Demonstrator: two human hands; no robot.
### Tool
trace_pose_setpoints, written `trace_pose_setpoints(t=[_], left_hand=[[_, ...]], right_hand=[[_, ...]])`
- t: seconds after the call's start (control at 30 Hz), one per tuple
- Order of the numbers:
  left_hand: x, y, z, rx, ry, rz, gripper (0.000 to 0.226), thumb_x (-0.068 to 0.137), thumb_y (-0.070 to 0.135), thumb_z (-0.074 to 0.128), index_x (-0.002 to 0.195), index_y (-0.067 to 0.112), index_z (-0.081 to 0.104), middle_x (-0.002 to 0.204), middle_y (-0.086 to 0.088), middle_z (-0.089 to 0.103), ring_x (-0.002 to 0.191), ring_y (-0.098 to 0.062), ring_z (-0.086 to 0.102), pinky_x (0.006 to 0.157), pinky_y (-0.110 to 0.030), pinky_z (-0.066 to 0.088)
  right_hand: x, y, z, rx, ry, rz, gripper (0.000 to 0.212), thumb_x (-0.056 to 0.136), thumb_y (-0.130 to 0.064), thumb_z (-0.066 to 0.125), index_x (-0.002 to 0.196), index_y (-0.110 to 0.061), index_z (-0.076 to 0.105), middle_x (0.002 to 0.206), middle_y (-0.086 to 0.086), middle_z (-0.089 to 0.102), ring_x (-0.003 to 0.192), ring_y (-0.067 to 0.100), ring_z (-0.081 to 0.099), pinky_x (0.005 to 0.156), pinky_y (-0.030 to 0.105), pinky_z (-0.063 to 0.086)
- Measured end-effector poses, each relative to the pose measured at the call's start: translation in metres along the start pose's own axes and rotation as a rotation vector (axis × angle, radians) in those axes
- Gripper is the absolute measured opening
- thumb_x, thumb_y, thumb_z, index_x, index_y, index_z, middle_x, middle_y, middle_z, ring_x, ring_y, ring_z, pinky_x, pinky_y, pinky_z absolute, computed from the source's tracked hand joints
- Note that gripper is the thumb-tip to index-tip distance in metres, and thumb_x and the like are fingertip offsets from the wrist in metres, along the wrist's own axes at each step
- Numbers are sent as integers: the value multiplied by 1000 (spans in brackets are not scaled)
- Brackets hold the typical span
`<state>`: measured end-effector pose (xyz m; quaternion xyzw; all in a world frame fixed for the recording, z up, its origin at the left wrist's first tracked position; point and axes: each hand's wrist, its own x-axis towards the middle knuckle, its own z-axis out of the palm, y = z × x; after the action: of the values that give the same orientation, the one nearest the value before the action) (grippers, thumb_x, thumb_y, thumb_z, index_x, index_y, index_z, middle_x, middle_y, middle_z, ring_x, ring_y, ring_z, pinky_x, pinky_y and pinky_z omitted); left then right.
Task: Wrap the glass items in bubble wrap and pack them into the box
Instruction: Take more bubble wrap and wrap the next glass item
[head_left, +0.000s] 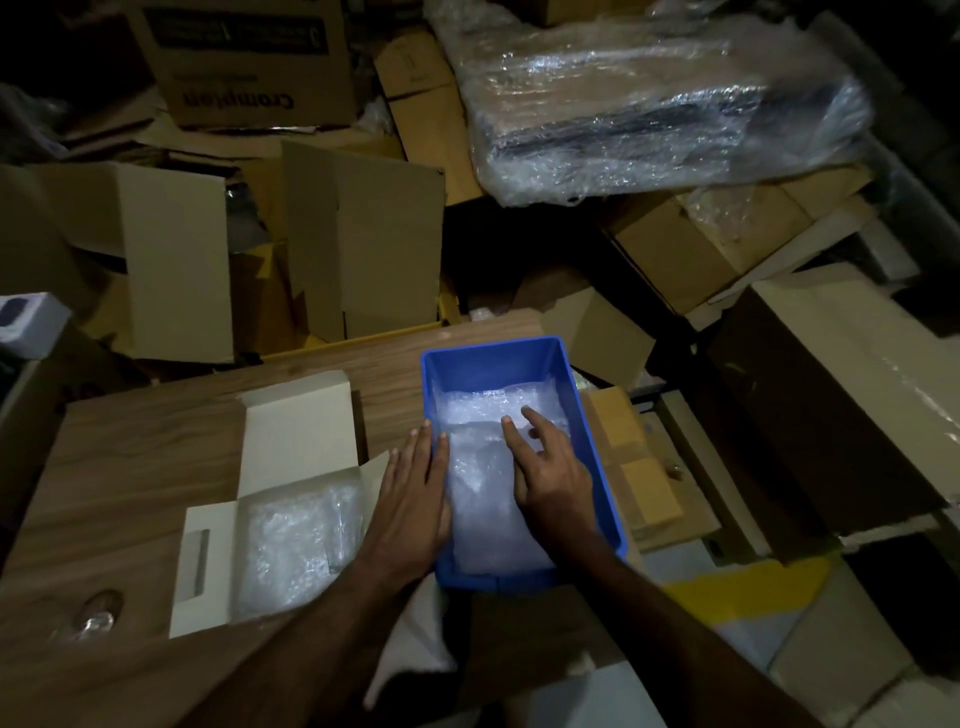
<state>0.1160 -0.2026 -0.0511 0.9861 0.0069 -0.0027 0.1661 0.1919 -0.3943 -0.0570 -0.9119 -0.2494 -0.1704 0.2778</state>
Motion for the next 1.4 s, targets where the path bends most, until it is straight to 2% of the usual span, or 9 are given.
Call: trace_pose_setpoints(t=[0.1,0.23,0.47,0.73,0.97,1.1,1.27,1.33,1.4], left_hand=[[7,6,-13,-91,45,-59,72,99,52,17,159,24,-12,169,-4,-14,156,-18,-13,127,-41,0],[25,13,-30,-123,92,-64,77,96,64,16,157,31,-17,167,1,-23,154,-13,-19,124,-33,-9],[28,14,-41,-72,101,-40,78,94,66,11,160,31,-11,167,-1,-20,154,-16,-18,121,-32,-13],[17,8,-43,-136,169,-9,76,98,62,20,159,32,-14,168,0,-18,155,-14,-16,127,-42,0],[8,9,-81,-213,289,67,87,99,63,40,162,23,-4,168,2,-17,156,-14,-12,127,-46,7],[4,0,-131,-325,408,37,83,97,53,51,162,23,10,170,2,-5,157,-17,2,123,-51,23],[-22,-21,-181,-348,592,195,71,91,-6,62,153,21,42,167,3,24,151,-14,29,118,-33,36],[-35,-27,-196,-397,647,214,59,93,-11,58,145,17,54,156,1,44,142,-11,45,111,-28,44],[-46,-39,-208,-412,688,222,45,96,-9,56,136,12,62,136,-1,63,125,-11,60,98,-38,54]], right_hand=[[0,-5,-16,23,12,22,52,89,-5,62,140,-16,60,142,17,57,122,33,61,72,37,59],[1,-10,-34,79,63,36,51,91,-7,63,142,-15,59,144,14,57,124,28,60,86,33,56],[13,-21,-54,205,97,73,43,98,-32,51,135,-17,65,144,5,59,128,19,58,102,32,52],[20,-33,-61,99,214,14,35,91,-10,69,126,-14,71,137,8,64,127,23,58,102,43,52],[48,-77,-79,268,335,-89,34,92,-1,70,125,-8,71,134,9,66,128,21,60,101,44,53],[65,-112,-86,410,345,-192,29,94,1,68,122,-4,71,133,11,66,126,20,61,98,44,54],[82,-151,-82,470,308,-243,25,98,-9,63,121,-7,72,129,9,65,121,18,63,93,40,56],[86,-166,-77,473,279,-256,29,98,-19,67,126,-11,69,127,7,61,112,14,64,86,33,58],[88,-179,-69,482,178,-248,46,94,-30,74,135,-15,63,132,5,52,106,12,63,83,27,58]])
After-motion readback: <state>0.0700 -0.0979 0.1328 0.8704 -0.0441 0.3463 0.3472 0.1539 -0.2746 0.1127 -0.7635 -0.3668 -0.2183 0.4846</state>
